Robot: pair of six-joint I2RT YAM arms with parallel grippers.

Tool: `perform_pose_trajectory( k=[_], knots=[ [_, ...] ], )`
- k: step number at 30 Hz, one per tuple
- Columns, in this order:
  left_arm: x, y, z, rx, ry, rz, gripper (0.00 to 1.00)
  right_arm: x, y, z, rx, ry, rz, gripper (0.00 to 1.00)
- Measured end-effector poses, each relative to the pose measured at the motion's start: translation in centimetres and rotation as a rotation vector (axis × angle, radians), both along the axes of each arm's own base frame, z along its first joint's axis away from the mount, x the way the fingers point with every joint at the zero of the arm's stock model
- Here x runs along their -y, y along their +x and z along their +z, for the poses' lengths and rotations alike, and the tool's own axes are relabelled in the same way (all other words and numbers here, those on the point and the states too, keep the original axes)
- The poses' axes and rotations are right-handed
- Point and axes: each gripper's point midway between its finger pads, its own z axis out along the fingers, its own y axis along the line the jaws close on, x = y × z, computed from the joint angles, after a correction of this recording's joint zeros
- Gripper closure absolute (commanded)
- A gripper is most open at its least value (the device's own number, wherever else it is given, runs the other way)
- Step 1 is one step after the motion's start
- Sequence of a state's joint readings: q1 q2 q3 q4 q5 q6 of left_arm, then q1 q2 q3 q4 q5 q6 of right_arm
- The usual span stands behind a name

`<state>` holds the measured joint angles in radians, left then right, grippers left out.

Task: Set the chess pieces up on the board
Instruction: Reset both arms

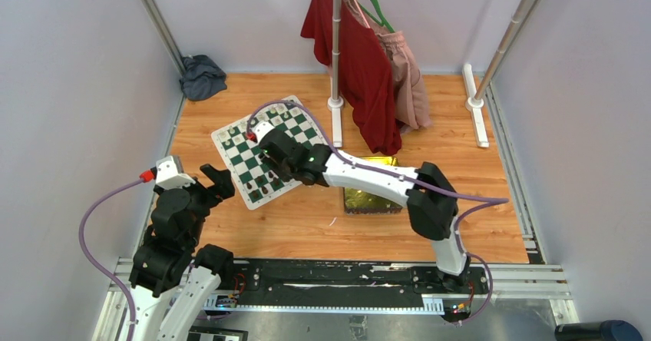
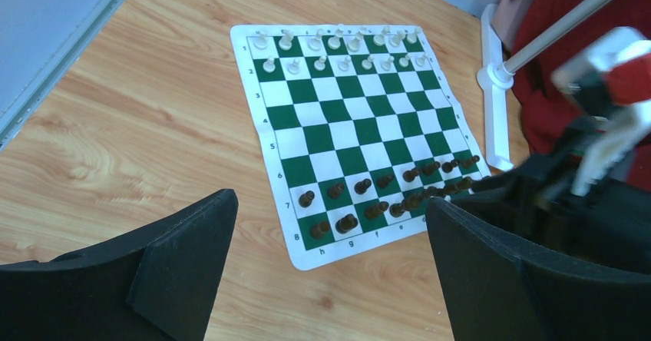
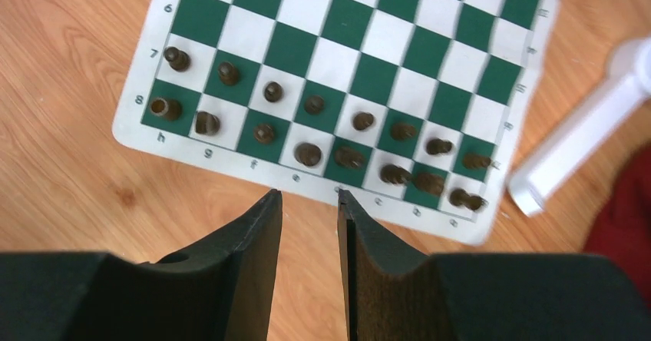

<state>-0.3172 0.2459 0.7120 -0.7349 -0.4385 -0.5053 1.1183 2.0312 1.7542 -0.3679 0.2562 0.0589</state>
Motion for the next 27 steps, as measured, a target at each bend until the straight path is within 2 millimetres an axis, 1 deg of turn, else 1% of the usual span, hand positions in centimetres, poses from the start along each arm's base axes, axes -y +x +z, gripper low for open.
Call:
perform_pose_trajectory(
  k=[3,5,7,8,10,12,13,14,16,17,21,25,27],
  knots=[
    [0.0,0.0,0.0,0.000,0.000,0.000,0.00,2.2,-0.4,2.3,0.034,0.010,-0.024,0.63],
    [0.0,0.0,0.0,-0.001,0.001,-0.001,0.00,4.3,-0.8,3.9,0.060,0.017,-0.047,0.63],
    [0.0,0.0,0.0,-0.003,0.001,-0.001,0.00,6.3,-1.1,5.0,0.081,0.024,-0.070,0.63],
    [0.0,0.1,-0.1,-0.008,0.003,-0.001,0.00,8.1,-1.4,5.6,0.089,0.025,-0.088,0.63],
    [0.1,0.2,-0.3,-0.019,0.007,-0.002,0.00,11.1,-1.3,6.2,0.098,0.024,-0.133,0.63],
    [0.2,0.4,-0.6,-0.036,0.011,-0.004,0.00,14.4,-0.7,6.6,0.102,0.025,-0.198,0.63],
    [0.3,0.6,-0.8,-0.048,0.015,-0.007,0.00,16.6,-0.3,6.7,0.100,0.027,-0.245,0.63],
    [0.4,0.7,-0.9,-0.055,0.017,-0.009,0.00,18.3,-0.1,6.8,0.099,0.025,-0.283,0.63],
    [0.5,0.9,-1.3,-0.073,0.022,-0.011,0.00,21.8,0.3,6.5,0.093,0.018,-0.364,0.63],
    [0.5,1.0,-1.4,-0.080,0.025,-0.011,0.00,23.0,0.4,6.3,0.091,0.014,-0.394,0.63],
    [1.1,1.4,-2.2,-0.124,0.044,-0.036,0.00,28.2,0.4,4.3,0.034,-0.030,-0.530,0.62],
    [1.8,1.6,-2.6,-0.145,0.054,-0.066,0.00,32.0,0.2,1.7,-0.039,-0.083,-0.638,0.62],
    [1.9,1.6,-2.6,-0.148,0.056,-0.071,0.00,33.1,0.0,0.6,-0.077,-0.100,-0.670,0.62]
  ],
)
